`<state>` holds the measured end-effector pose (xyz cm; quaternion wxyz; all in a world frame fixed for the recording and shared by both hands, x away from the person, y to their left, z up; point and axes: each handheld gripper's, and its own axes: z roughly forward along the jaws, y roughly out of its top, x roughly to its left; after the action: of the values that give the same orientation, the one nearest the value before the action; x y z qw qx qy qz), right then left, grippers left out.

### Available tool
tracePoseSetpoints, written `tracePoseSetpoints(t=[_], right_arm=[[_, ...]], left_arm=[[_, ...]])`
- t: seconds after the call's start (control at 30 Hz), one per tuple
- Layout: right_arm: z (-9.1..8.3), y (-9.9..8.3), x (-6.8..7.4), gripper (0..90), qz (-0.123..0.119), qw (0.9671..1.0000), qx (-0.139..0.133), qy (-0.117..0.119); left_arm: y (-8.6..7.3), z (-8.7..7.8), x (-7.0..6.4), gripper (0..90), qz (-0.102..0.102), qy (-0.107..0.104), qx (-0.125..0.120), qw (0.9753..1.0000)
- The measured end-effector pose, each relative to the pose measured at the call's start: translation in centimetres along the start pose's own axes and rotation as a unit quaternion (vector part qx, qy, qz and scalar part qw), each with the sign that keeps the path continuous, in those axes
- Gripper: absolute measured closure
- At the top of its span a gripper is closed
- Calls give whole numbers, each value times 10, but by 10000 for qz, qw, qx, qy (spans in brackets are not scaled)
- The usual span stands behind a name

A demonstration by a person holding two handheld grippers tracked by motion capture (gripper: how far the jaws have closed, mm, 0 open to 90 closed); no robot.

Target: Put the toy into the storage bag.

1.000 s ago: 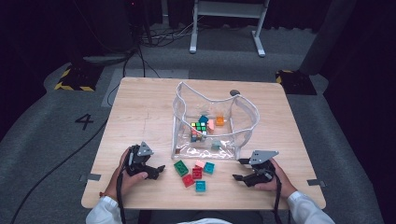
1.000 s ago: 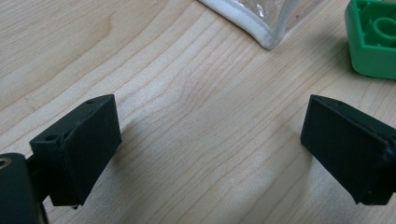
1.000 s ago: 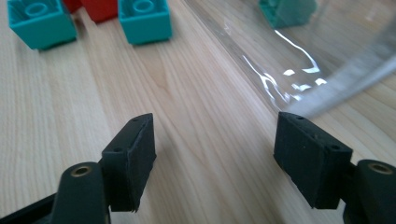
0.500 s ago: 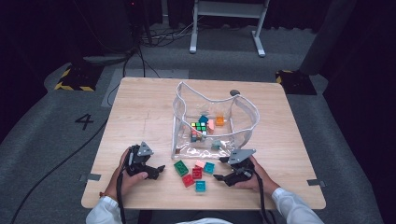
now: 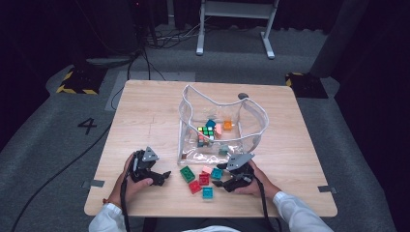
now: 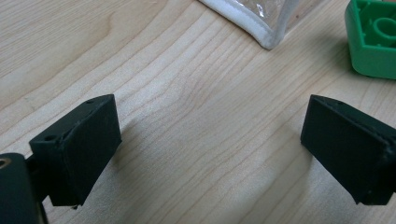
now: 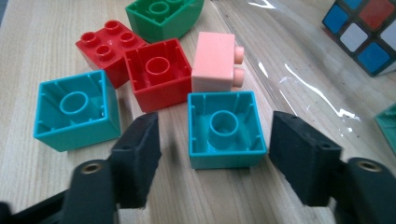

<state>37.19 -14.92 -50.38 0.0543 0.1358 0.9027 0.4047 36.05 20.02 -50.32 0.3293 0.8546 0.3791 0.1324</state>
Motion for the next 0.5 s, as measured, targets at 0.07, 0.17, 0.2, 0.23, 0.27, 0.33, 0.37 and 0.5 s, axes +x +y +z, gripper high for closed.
tracePoseSetpoints(t=[0.07, 0.17, 0.2, 0.23, 0.27, 0.33, 0.37, 0.5], right_arm=[[0, 0, 0, 421, -8, 10000, -32, -14], [0, 0, -3, 497, -112, 9998, -152, 0], [-1, -1, -2, 523, -2, 9999, -104, -10], [-1, -1, -3, 561, -21, 9999, -126, -31], [-2, -1, -4, 582, 14, 9999, -112, -43], [-2, -1, -3, 588, 63, 9999, -96, -47], [-2, -1, -3, 589, 53, 9999, -104, -65], [-3, -2, -3, 590, 4, 9999, -125, -76]], left_arm=[[0, 0, -1, 52, -13, -18, -2, 10000], [0, 0, 0, 53, 5, -66, 1, 10000], [0, 0, 0, 53, 9, -59, 2, 10000], [0, 0, 0, 53, 8, -60, 1, 10000], [0, 0, 0, 53, 4, -65, 1, 10000], [0, 0, -1, 53, -9, -26, 0, 10000], [0, 0, -1, 53, -7, -27, 0, 10000], [0, 0, 0, 52, -6, -19, 3, 10000]])
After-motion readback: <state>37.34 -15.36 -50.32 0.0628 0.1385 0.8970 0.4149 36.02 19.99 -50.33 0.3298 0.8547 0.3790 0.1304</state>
